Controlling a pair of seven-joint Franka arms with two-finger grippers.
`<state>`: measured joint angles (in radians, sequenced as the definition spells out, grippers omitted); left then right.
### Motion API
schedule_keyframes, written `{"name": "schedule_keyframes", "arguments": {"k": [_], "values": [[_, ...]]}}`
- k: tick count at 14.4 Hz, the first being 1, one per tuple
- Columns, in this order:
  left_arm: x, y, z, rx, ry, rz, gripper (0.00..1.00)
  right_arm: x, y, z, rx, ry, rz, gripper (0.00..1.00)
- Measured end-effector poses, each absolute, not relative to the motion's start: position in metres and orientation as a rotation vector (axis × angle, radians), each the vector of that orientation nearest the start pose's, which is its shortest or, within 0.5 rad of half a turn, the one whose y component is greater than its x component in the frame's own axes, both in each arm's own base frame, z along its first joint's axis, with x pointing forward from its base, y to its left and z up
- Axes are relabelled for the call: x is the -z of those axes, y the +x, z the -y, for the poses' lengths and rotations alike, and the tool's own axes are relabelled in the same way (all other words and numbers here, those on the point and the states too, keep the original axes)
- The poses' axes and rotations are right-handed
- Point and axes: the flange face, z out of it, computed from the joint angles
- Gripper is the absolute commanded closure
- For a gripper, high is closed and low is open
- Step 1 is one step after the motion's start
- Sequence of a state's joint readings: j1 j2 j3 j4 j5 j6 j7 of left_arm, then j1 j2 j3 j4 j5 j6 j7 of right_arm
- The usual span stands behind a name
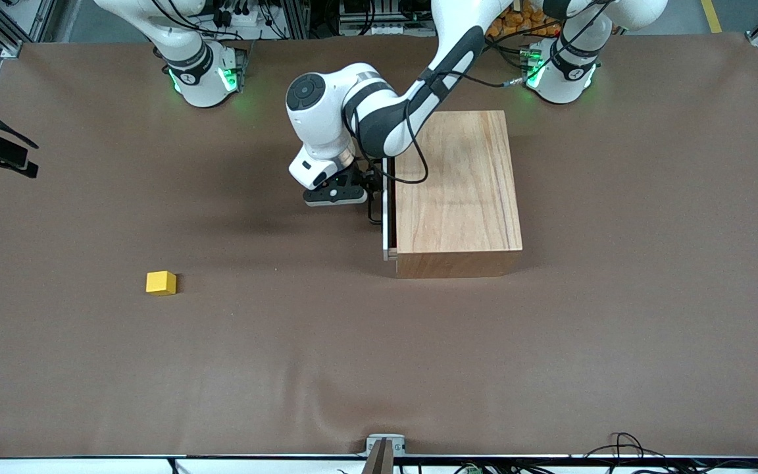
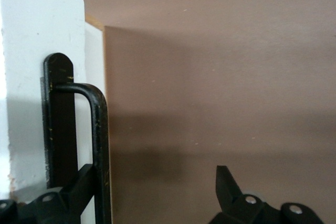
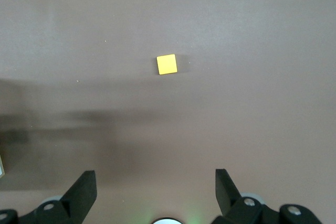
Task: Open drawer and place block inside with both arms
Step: 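Pull the drawer handle outward with the left gripper to open the drawer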
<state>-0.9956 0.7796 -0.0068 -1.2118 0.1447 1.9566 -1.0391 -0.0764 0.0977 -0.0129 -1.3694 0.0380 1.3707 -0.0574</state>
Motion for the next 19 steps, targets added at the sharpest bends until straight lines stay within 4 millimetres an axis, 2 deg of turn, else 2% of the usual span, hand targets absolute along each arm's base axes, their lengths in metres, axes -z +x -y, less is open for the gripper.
{"name": "schedule_keyframes", "arguments": {"k": [6, 19], "values": [[-0.309, 0.414, 0.635, 0.198, -3.108, -0.043, 0.00, -0.646, 0.562, 0.045, -0.145, -3.095, -0.040, 0.00], [-0.318, 0.402, 0.658, 0.270, -3.229, -0.097, 0.00, -0.646, 0.562, 0.045, -0.145, -3.094, -0.040, 0.00]]}}
